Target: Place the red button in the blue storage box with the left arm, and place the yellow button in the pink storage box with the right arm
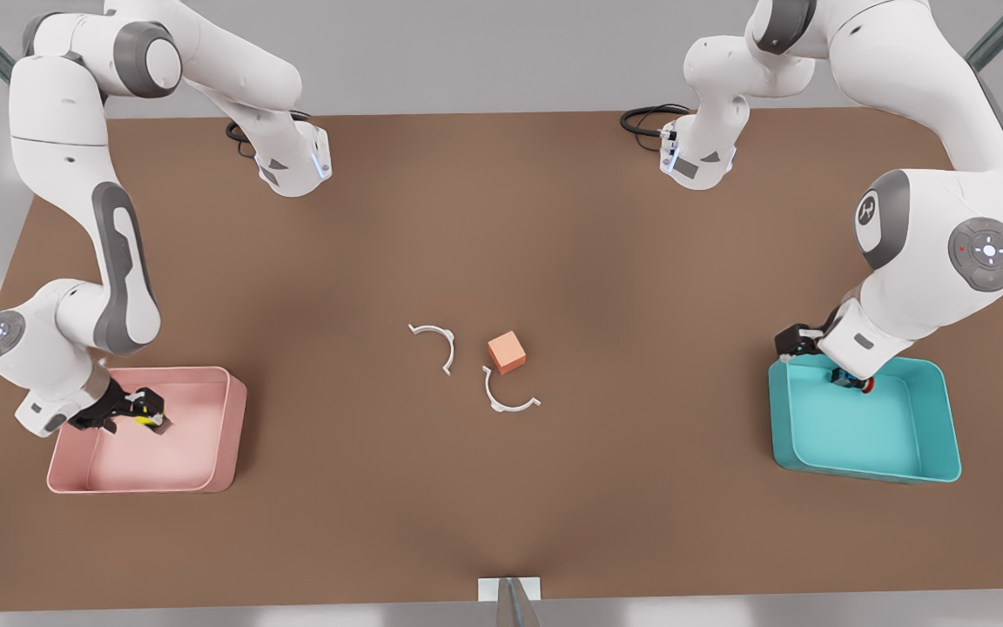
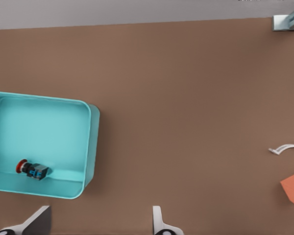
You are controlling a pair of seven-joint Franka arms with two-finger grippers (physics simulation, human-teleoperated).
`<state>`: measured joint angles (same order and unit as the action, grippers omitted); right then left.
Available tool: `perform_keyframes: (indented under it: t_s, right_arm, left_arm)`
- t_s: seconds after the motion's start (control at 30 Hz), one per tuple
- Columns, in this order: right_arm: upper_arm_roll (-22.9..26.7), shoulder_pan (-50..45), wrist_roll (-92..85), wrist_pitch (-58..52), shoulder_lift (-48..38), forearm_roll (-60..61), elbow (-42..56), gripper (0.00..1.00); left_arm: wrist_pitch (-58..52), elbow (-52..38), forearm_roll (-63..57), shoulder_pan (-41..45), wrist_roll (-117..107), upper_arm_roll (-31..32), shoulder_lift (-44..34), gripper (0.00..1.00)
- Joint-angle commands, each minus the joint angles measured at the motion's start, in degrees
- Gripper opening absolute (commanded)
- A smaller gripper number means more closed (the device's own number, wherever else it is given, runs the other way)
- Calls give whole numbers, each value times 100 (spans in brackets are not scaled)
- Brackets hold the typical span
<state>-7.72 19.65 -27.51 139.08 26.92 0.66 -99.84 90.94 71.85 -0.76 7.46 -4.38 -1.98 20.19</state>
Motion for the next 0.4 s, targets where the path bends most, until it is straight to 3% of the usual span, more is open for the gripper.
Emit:
perform_keyframes:
  t_s: [0.0, 0.1, 0.17, 0.2, 0.23, 0.27, 0.37]
  right_arm:
    - [-229, -110, -1003, -547, -257, -39, 324, 100]
    - [-748, -927, 2151, -4485, -723, -778, 2750, 100]
    - [-898, -901, 2856, -4812, -1443, -734, 2321, 100]
    - [-696, -919, 2856, -4452, -2172, -550, 1293, 100]
    - [76, -1646, 2856, -4513, -2200, -391, 1221, 100]
    - [438, -1982, 2848, -4548, -2059, -391, 1308, 100]
    - [517, -2000, 2856, -4829, -1470, -374, 2355, 100]
  left_arm:
    - [-24, -4, 14, 1, -1127, 4, -15, 100]
    - [-32, -4, 14, 9, -1136, 13, -24, 100]
    - [-32, -4, 14, 9, -1136, 13, -24, 100]
    - [-32, -4, 6, 9, -1136, 13, -24, 100]
    - [-32, -4, 6, 9, -1136, 13, -24, 100]
    - [-32, -4, 14, 9, -1136, 13, -33, 100]
    - [-41, -4, 6, 44, -1136, 13, -33, 100]
